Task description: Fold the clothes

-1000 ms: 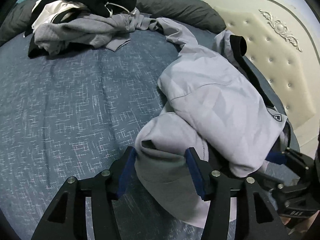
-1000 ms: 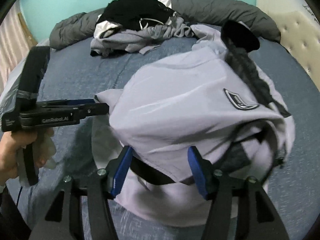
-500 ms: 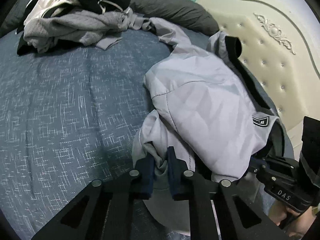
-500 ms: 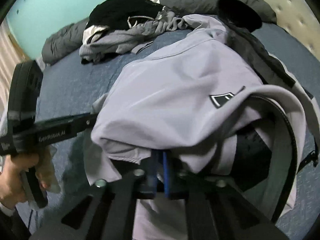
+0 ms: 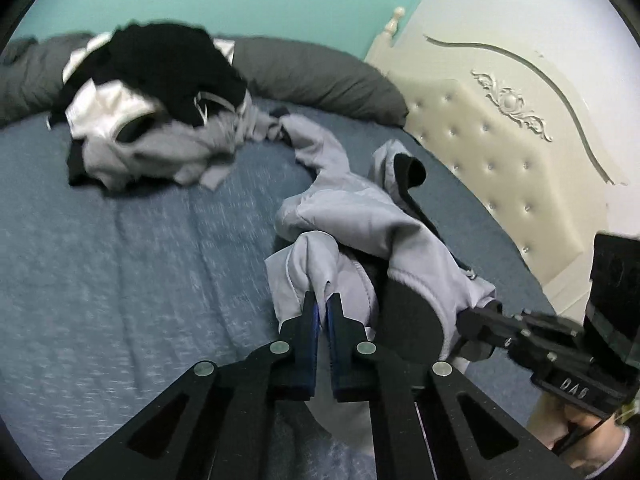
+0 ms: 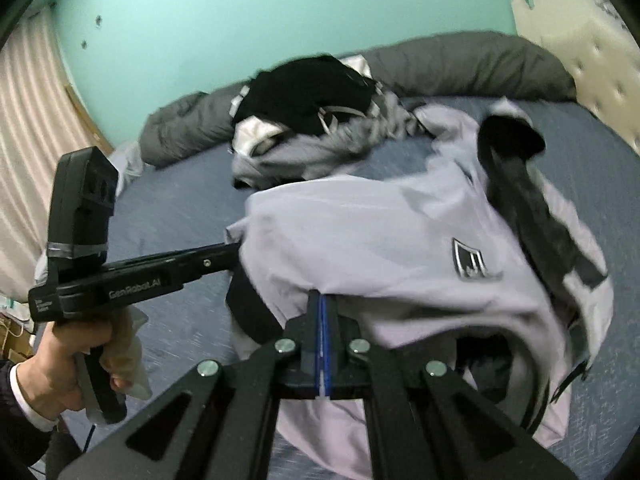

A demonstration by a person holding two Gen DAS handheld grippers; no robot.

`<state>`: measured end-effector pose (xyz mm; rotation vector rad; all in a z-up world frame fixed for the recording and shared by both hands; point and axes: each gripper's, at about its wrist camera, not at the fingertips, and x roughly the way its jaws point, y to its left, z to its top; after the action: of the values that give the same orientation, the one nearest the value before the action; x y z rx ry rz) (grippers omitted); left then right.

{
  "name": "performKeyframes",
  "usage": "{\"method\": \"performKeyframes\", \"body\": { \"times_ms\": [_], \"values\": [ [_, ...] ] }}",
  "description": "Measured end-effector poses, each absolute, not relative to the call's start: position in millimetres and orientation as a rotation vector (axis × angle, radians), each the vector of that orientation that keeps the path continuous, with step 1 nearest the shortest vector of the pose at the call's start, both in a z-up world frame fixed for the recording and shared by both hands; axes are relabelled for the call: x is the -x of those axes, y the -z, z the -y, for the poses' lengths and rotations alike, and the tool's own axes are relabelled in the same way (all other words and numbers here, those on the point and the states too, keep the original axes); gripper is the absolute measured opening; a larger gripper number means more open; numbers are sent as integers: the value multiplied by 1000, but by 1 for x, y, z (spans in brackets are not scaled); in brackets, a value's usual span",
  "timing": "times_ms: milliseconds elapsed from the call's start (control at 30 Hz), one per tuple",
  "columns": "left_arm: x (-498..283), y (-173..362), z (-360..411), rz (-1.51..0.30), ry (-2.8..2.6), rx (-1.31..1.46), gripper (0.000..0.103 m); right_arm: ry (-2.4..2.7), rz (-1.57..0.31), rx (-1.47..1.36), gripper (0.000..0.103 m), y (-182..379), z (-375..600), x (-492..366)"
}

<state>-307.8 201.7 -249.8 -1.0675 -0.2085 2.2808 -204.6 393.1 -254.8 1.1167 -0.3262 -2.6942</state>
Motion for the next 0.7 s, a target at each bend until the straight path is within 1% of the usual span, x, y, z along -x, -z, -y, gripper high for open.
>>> {"method": "performKeyframes", "body": {
  "times_ms": [233, 467, 533, 600, 700],
  "values": [
    [283, 184, -149, 207, -2377, 971, 4, 2714, 302, -1016, 0, 195, -372, 192],
    [246, 98, -75, 146, -2513, 839, 0, 2726, 225, -855, 0, 115, -338, 171],
    [236, 86, -55, 154, -2537, 824, 0, 2712, 208, -855, 0, 104, -327, 168],
    [228, 87, -39, 149, -2555, 848, 0, 2686, 204, -885, 0, 100, -317, 167],
    [219, 105, -19, 150, -2559, 919, 0, 2627, 195, -1032, 0, 125, -299, 172]
  ]
}}
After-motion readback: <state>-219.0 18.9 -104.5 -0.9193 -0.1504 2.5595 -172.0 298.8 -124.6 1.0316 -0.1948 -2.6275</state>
